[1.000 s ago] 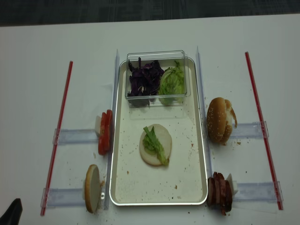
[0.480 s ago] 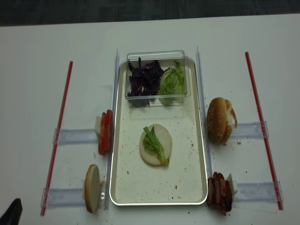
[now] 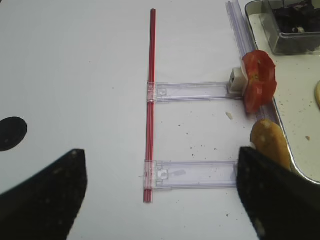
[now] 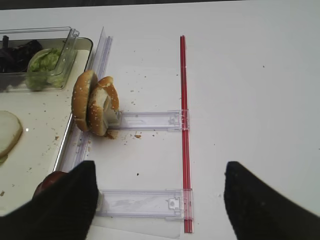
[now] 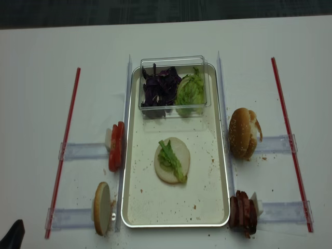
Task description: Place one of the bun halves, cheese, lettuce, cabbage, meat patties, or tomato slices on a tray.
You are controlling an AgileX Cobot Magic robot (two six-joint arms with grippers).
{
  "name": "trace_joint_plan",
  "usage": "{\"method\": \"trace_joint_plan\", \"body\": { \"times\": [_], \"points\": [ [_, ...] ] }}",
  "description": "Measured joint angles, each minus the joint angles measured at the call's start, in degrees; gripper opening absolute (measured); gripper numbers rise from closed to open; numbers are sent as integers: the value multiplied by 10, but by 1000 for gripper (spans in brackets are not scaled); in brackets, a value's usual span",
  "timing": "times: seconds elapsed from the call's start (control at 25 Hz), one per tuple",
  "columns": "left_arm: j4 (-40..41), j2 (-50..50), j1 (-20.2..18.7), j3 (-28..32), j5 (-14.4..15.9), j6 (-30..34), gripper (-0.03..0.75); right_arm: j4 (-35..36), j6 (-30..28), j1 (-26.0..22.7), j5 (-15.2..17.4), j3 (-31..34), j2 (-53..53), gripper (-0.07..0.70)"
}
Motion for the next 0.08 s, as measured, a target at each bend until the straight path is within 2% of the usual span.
{"method": "trace_joint_plan", "body": {
  "times": [0.08],
  "points": [
    [0,0,0,0,0,0,563,0,0,0,0,0,0,532]
  ]
}}
